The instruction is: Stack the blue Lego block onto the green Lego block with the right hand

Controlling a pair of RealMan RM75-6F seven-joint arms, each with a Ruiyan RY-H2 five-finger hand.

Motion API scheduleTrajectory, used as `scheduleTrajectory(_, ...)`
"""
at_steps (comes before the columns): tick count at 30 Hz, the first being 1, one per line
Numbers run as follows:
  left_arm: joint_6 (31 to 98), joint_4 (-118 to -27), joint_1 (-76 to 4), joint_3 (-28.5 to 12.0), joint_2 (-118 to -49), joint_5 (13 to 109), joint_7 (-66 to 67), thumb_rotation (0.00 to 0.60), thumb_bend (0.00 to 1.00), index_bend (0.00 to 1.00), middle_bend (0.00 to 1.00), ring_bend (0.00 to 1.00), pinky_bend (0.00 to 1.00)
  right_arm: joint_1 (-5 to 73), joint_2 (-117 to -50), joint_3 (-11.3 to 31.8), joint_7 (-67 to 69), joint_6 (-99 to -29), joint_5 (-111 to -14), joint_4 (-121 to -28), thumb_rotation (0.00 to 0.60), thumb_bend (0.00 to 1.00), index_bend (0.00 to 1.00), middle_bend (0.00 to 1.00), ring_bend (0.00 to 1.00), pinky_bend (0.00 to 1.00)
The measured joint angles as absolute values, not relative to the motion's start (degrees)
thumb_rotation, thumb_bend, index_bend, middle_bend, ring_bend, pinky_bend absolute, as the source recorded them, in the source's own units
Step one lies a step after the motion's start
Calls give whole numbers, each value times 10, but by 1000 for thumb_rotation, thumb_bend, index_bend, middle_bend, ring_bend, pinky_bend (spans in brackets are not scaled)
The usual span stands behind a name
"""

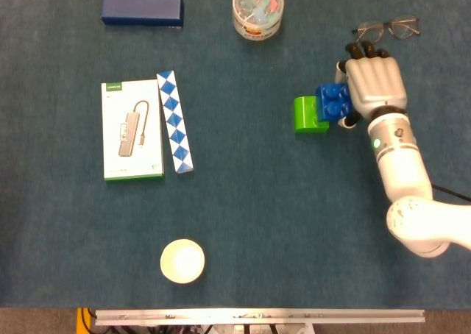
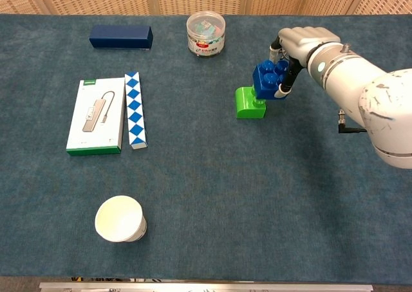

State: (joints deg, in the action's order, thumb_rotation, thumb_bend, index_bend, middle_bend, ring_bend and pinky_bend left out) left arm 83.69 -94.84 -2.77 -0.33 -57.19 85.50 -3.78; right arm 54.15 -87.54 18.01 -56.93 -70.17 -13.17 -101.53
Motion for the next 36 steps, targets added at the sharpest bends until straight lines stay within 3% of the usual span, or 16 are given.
scheduleTrajectory(36, 842, -955, -25, -5, -569, 854, -36, 600, 345, 317, 410, 389, 501, 580, -883, 157, -564, -698, -80, -987, 600, 59, 547, 136, 14, 149)
